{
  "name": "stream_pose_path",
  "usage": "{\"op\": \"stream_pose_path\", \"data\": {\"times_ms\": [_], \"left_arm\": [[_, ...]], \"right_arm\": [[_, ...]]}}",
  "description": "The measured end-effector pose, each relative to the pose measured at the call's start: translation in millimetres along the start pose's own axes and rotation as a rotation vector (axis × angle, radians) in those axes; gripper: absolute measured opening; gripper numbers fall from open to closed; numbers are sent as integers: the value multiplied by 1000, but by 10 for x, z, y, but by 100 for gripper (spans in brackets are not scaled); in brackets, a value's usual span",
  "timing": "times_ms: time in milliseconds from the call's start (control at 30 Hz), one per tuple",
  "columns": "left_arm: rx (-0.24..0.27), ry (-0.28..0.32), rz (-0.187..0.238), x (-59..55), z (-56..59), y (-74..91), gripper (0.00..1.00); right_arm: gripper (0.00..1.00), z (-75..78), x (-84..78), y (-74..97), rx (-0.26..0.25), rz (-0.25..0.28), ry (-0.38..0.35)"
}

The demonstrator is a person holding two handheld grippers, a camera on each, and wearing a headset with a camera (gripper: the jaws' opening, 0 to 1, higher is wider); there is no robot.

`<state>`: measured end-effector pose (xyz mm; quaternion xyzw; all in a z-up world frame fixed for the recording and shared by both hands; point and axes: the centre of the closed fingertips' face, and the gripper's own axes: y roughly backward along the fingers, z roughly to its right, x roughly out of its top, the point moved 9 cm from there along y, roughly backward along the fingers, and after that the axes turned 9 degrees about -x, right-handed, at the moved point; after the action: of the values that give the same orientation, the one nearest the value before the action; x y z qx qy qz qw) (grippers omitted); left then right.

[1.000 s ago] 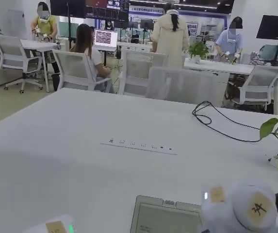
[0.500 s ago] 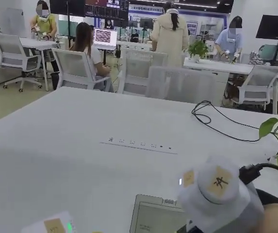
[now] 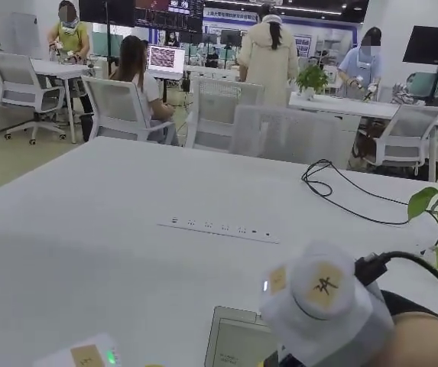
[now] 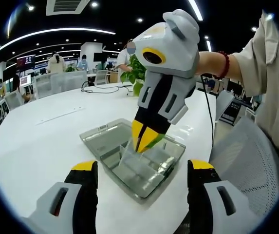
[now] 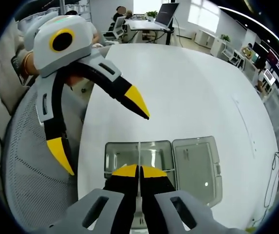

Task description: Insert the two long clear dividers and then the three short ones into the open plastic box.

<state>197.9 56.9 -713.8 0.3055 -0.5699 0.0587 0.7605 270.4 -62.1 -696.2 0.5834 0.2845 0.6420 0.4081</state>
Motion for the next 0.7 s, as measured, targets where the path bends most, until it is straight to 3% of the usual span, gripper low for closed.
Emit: {"op": "stream_pose_path", "data": {"times_ms": [700], "left_arm": [[11, 4, 3, 0, 9, 9, 75]], "right_arm": [[2, -23, 3, -230, 35, -16, 38]]}}
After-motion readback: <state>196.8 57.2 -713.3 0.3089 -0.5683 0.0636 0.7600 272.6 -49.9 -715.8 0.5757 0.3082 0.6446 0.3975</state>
